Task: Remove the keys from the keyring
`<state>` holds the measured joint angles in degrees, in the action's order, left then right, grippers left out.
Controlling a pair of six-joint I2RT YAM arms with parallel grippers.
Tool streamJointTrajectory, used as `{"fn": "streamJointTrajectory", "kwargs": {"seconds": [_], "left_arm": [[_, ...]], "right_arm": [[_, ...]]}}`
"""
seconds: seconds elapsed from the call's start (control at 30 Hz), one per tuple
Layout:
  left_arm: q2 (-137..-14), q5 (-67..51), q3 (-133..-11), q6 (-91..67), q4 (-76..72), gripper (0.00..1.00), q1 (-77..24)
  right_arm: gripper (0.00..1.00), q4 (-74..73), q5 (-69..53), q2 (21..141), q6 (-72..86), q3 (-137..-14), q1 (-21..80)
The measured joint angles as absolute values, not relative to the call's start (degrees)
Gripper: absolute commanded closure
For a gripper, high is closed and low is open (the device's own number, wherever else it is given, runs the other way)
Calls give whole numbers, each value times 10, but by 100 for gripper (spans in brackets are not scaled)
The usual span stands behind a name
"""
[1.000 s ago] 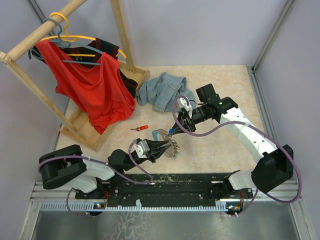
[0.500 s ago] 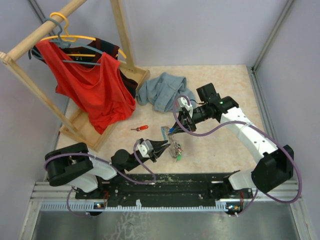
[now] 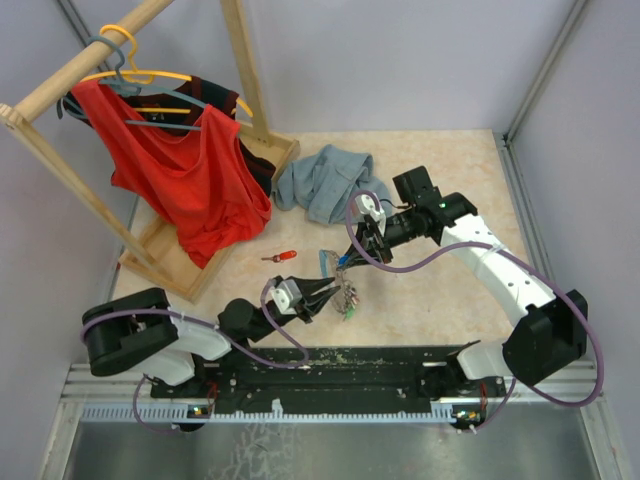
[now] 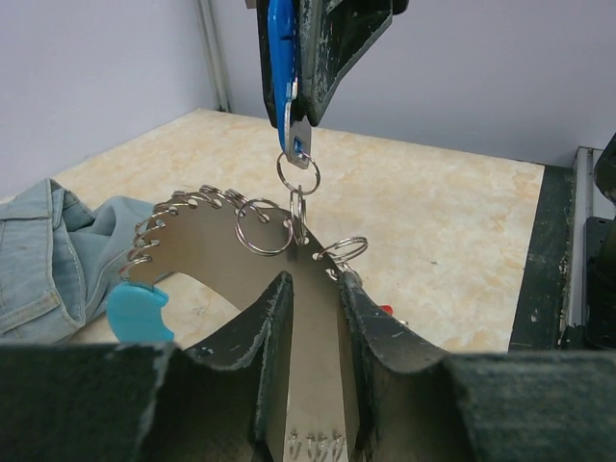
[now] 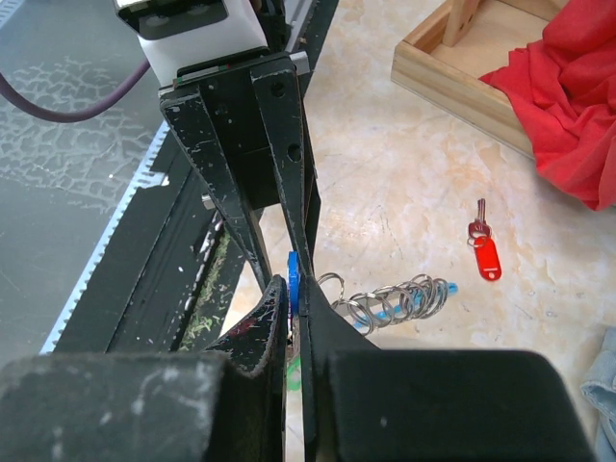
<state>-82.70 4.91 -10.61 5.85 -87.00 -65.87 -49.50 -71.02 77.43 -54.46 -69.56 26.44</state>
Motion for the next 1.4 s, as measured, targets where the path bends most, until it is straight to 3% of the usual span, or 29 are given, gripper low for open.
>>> {"fn": "streamJointTrajectory", "kwargs": {"seconds": [0.5,0.83,1.07,1.23,1.4], "left_arm": [[-824,49,-119,58,-870,70,-659],[-824,50,-125,58,-870,80,-658],[-824,50,-132,58,-870,82,-657],[-824,51,-134,59,-870,99,-657],[-821,51,-134,61,-870,100,-655]], "right_arm": [[100,-495,-710,774,-545,-696,264],[100,-495,-710,774,-545,-696,264],[100,-495,-710,774,-545,-696,264],[100,-495,-710,774,-545,-696,264],[100,-494,-711,774,-545,-696,264]]}}
